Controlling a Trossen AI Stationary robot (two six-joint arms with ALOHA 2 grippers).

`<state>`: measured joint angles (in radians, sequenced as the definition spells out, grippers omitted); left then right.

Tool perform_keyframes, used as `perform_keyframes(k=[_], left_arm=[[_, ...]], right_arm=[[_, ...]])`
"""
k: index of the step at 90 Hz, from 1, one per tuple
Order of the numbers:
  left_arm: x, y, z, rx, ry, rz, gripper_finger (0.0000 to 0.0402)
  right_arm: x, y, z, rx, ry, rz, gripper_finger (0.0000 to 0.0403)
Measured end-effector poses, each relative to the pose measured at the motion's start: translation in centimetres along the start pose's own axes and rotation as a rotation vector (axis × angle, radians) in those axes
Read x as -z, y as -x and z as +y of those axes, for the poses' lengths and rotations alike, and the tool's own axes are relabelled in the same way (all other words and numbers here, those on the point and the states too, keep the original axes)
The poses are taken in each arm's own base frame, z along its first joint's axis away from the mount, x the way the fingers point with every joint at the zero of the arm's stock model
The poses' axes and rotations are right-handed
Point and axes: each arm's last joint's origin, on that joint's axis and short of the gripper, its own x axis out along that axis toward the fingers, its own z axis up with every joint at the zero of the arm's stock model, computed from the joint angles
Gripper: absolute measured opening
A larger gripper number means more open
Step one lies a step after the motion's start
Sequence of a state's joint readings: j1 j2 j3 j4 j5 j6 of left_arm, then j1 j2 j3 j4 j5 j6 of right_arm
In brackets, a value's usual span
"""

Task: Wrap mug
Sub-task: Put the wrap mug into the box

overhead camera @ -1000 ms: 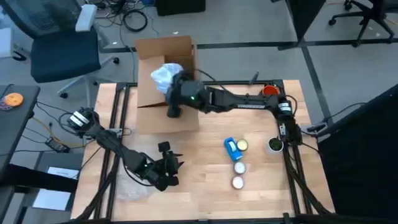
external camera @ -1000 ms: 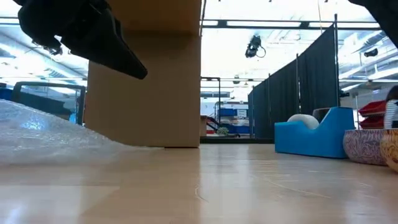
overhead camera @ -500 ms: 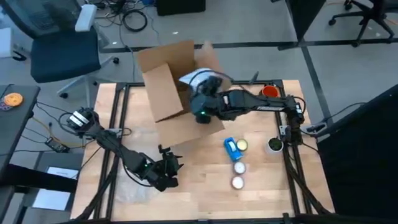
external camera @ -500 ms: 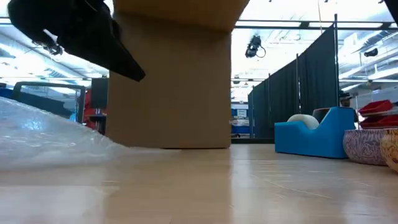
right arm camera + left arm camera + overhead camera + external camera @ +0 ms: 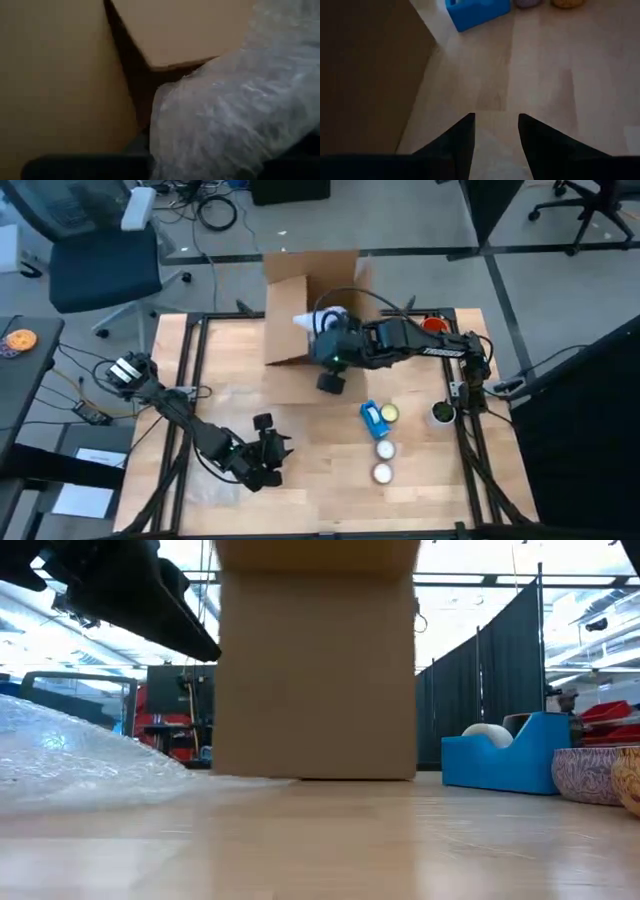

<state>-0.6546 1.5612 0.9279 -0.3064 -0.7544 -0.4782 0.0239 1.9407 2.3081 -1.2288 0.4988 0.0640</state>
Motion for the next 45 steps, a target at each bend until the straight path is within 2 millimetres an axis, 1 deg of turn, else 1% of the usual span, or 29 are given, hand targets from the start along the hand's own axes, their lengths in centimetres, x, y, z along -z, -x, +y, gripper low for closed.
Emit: perform_keyframes(k=[12, 23, 29, 34, 40, 45], left_arm=[[0.0, 0.0, 0.0, -0.003, -0.001, 0.002, 0.0136], [0.1, 0.0, 0.0, -0.004, -0.002, 0.005, 0.0136], [0.1, 0.0, 0.0, -0.004, 0.003, 0.005, 0.0136], [0.1, 0.0, 0.0, -0.005, 0.016, 0.008, 0.0136], [0.2, 0.0, 0.0, -0.007, 0.016, 0.011, 0.0136], [0.2, -0.1, 0.0, -0.006, 0.021, 0.007, 0.0136]], right_arm=[[-0.7, -1.6, -2.6, -0.034, -0.057, -0.032, 0.0031], [-1.0, -2.5, -4.8, -0.012, -0.115, -0.059, 0.0032], [-0.8, -2.4, -5.5, 0.029, -0.114, -0.051, 0.0031], [-0.9, -1.9, -5.9, 0.084, -0.116, -0.062, 0.0031], [-1.1, -1.0, -6.1, 0.148, -0.118, -0.098, 0.0031], [-1.6, -0.6, -5.9, 0.157, -0.107, -0.151, 0.0031]])
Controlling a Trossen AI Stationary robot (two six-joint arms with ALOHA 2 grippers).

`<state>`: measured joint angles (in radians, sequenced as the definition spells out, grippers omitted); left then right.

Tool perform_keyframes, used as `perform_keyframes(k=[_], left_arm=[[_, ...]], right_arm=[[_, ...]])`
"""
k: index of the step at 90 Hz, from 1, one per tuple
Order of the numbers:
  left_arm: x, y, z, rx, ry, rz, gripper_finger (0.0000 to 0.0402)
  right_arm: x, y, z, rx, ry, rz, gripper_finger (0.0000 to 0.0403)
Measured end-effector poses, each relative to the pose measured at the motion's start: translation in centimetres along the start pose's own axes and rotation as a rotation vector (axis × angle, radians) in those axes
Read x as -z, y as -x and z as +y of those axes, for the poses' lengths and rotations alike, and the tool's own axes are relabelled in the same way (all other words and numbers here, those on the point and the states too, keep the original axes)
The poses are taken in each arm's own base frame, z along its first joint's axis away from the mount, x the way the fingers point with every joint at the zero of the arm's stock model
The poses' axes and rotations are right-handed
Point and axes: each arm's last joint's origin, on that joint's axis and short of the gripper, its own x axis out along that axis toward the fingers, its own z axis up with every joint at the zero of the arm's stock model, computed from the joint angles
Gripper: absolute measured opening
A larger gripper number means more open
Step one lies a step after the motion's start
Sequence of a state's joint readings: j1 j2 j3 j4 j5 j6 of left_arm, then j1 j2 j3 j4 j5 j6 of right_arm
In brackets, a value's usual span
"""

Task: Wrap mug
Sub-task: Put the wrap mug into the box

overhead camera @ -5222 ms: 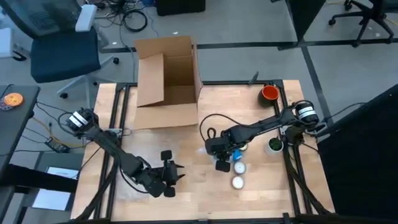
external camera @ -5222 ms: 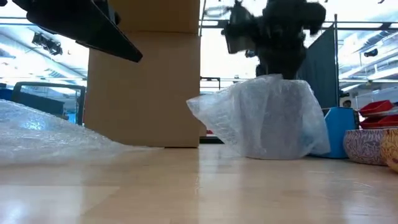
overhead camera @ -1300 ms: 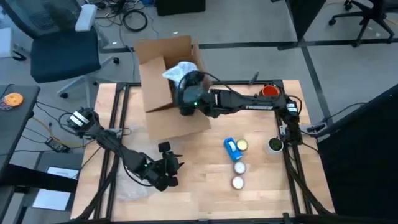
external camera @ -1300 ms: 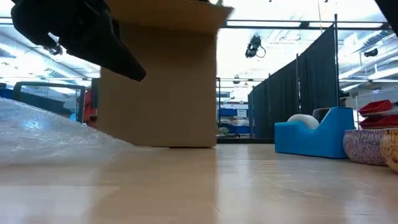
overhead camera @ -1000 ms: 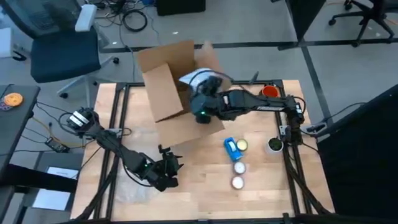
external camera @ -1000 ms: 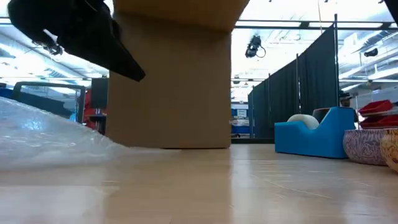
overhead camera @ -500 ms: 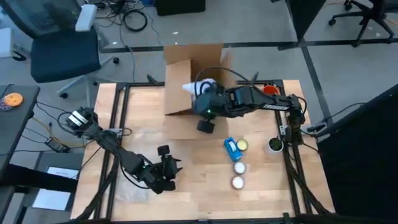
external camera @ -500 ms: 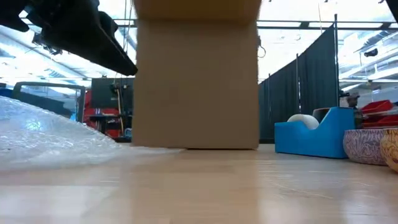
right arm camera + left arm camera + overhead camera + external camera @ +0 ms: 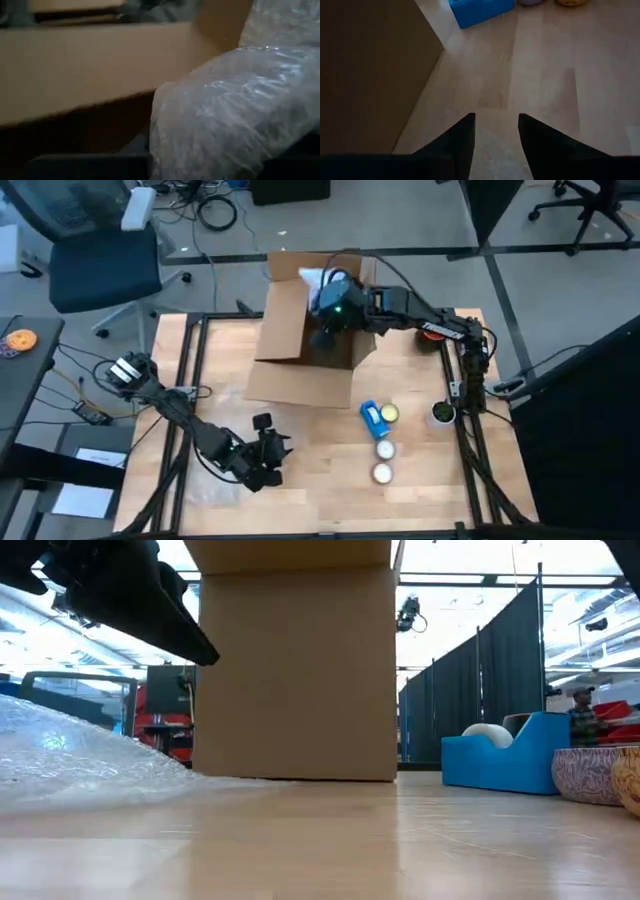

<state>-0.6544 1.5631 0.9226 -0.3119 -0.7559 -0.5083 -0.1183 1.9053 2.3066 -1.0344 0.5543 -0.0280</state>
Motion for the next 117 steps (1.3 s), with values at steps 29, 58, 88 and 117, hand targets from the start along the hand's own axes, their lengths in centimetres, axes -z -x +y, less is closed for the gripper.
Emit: perform_keyframes(k=[29, 58, 88, 117], left_arm=[[2.2, -0.8, 0.5, -0.048, 0.041, -0.02, 0.0136], [2.5, -1.3, 1.0, -0.073, 0.091, -0.012, 0.0136], [2.5, -1.3, 1.1, -0.084, 0.09, -0.015, 0.0136], [3.0, -1.9, 0.7, -0.094, 0.077, 0.001, 0.0136]], right_arm=[[1.8, -3.6, 1.1, -0.223, 0.122, 0.158, 0.0031], [7.7, -13.4, 1.9, -0.328, 0.162, 0.584, 0.0031], [13.8, -19.3, 5.6, -0.491, 0.277, 0.924, 0.0032], [14.9, -19.3, 6.7, -0.417, 0.354, 1.015, 0.0147]])
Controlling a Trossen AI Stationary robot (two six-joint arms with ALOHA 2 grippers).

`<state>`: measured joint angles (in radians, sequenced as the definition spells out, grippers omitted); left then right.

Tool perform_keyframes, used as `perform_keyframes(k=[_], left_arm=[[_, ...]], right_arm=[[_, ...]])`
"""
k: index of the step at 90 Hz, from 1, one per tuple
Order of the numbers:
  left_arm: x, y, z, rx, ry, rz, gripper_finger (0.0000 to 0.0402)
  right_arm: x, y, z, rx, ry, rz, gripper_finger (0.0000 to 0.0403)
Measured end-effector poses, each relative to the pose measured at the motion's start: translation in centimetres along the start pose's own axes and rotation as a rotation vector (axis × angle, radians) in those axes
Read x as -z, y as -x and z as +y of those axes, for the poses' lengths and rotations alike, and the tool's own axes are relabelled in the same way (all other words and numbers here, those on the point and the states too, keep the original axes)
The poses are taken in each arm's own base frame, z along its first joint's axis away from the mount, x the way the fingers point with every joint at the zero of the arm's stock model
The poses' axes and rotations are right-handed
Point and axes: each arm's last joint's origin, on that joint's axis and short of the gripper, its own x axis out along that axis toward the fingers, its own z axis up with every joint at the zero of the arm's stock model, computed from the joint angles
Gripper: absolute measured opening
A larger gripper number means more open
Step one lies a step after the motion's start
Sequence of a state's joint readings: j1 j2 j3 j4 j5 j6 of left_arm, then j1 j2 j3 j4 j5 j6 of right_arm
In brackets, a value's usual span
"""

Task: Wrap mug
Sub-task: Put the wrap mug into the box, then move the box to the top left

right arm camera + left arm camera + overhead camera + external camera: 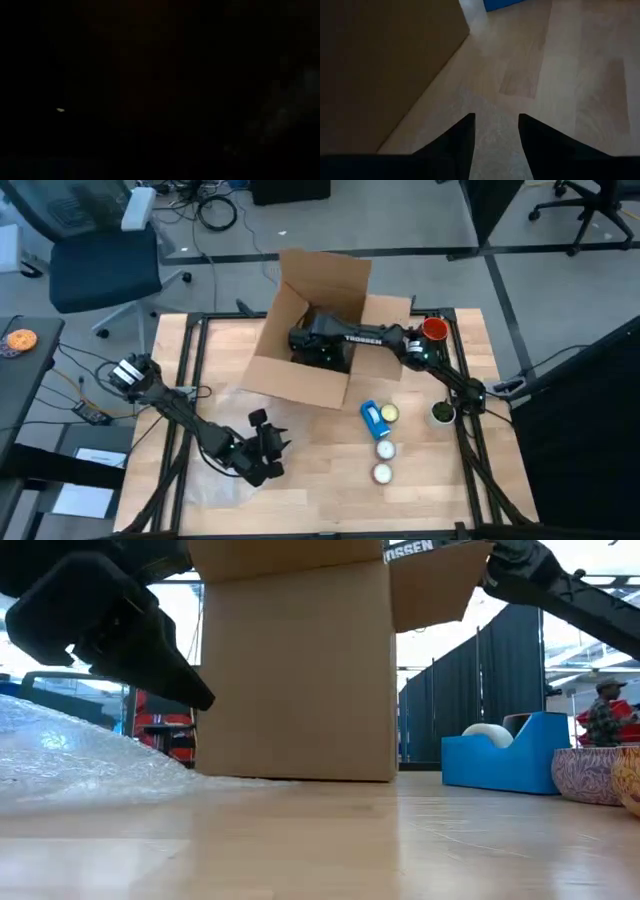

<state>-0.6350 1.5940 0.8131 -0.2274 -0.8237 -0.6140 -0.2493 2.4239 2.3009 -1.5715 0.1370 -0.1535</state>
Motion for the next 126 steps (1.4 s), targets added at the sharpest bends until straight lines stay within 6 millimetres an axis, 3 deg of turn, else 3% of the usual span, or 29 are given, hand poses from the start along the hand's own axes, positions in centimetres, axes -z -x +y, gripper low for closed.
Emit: perform_keyframes(k=[23, 37, 64, 82, 103, 126], left_arm=[[0.0, 0.0, 0.0, 0.005, 0.0, -0.002, 0.0136], [-0.1, 0.0, -0.1, 0.007, -0.002, -0.003, 0.0136], [-0.2, 0.0, -0.2, 0.017, -0.01, -0.015, 0.0136], [-0.3, 0.0, -0.2, 0.022, -0.008, -0.022, 0.0136], [-0.4, 0.0, -0.4, 0.042, -0.018, -0.022, 0.0136], [-0.4, 0.0, -0.5, 0.069, -0.015, -0.01, 0.0136]], right_arm=[[2.4, 5.7, 0.9, 0.122, -0.047, -0.124, 0.0252], [5.3, 10.3, 1.2, 0.199, -0.118, -0.24, 0.0289], [13.7, 19.8, 3.9, 0.176, -0.271, -0.572, 0.0293], [20.1, 24.7, 6.2, 0.308, -0.355, -0.827, 0.0277], [25.9, 26.7, 6.8, 0.327, -0.428, -0.919, 0.0259], [27.6, 25.5, 6.9, 0.302, -0.388, -0.885, 0.0241]])
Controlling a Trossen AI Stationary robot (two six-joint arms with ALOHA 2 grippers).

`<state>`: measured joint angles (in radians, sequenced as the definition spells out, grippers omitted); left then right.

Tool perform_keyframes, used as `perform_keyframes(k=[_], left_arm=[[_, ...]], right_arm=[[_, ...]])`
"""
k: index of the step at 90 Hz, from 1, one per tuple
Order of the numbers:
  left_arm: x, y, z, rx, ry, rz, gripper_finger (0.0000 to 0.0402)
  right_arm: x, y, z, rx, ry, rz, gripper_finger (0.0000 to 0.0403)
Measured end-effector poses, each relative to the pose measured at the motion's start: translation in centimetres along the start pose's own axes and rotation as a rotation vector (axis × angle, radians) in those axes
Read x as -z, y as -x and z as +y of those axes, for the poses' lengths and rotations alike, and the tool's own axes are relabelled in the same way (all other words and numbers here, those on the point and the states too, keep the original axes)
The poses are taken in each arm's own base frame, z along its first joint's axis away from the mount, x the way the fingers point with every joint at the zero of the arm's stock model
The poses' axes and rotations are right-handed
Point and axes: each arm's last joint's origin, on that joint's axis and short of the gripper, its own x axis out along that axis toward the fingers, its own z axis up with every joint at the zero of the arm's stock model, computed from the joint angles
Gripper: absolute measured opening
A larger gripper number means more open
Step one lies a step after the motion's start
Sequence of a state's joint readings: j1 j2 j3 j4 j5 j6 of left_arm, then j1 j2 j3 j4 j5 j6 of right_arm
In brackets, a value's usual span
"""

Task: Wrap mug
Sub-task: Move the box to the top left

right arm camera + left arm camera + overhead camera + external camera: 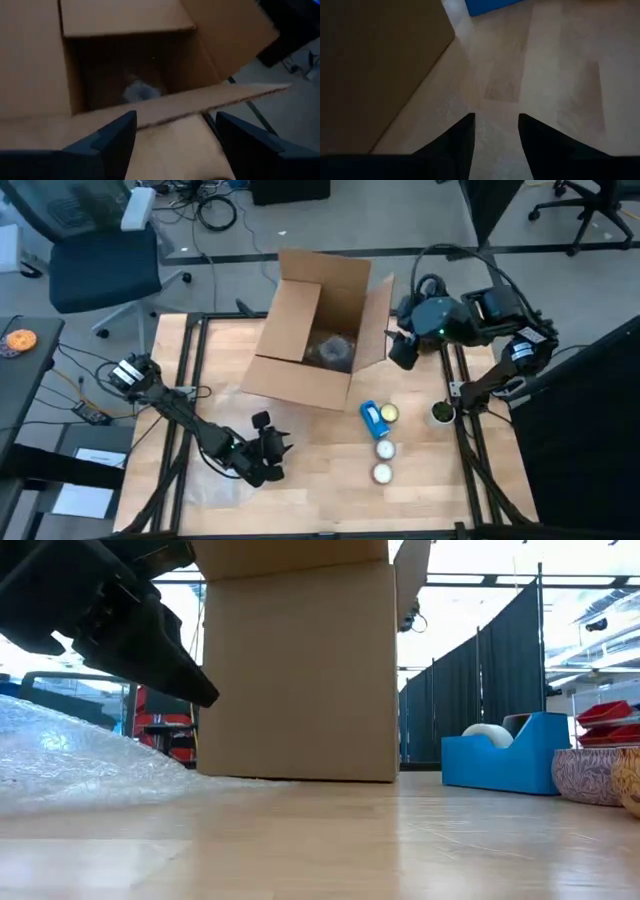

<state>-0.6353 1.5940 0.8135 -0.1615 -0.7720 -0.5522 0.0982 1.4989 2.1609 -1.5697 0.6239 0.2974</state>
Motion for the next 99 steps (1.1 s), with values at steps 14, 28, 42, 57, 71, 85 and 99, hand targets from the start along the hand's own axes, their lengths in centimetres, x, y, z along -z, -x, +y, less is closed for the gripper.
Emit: perform_keyframes(k=[14, 28, 42, 57, 71, 85, 99], left_arm=[[0.0, 0.0, -0.1, 0.026, 0.003, 0.012, 0.0136], [0.1, 0.1, -0.2, 0.033, 0.015, 0.015, 0.0136], [0.1, 0.1, -0.2, 0.033, 0.024, 0.016, 0.0136], [0.1, 0.1, -0.2, 0.033, 0.025, 0.015, 0.0136], [0.1, 0.1, -0.2, 0.032, 0.023, 0.016, 0.0136], [0.1, 0.1, -0.2, 0.031, 0.02, 0.018, 0.0136], [0.0, 0.1, -0.2, 0.035, 0.008, 0.01, 0.0136]], right_arm=[[2.1, -1.1, 0.2, 0.023, 0.062, 0.074, 0.0233], [4.5, -3.4, 0.9, 0.058, 0.104, 0.164, 0.0228], [6.3, -6.9, 2.6, 0.064, 0.136, 0.165, 0.0224], [8.1, -11.1, 4.0, 0.216, 0.179, 0.003, 0.0217], [9.7, -15.4, 4.8, 0.229, 0.138, -0.164, 0.0209], [10.6, -19.6, 5.9, 0.083, 0.054, -0.329, 0.0202], [10.1, -23.4, 6.6, 0.083, -0.032, -0.457, 0.0195]])
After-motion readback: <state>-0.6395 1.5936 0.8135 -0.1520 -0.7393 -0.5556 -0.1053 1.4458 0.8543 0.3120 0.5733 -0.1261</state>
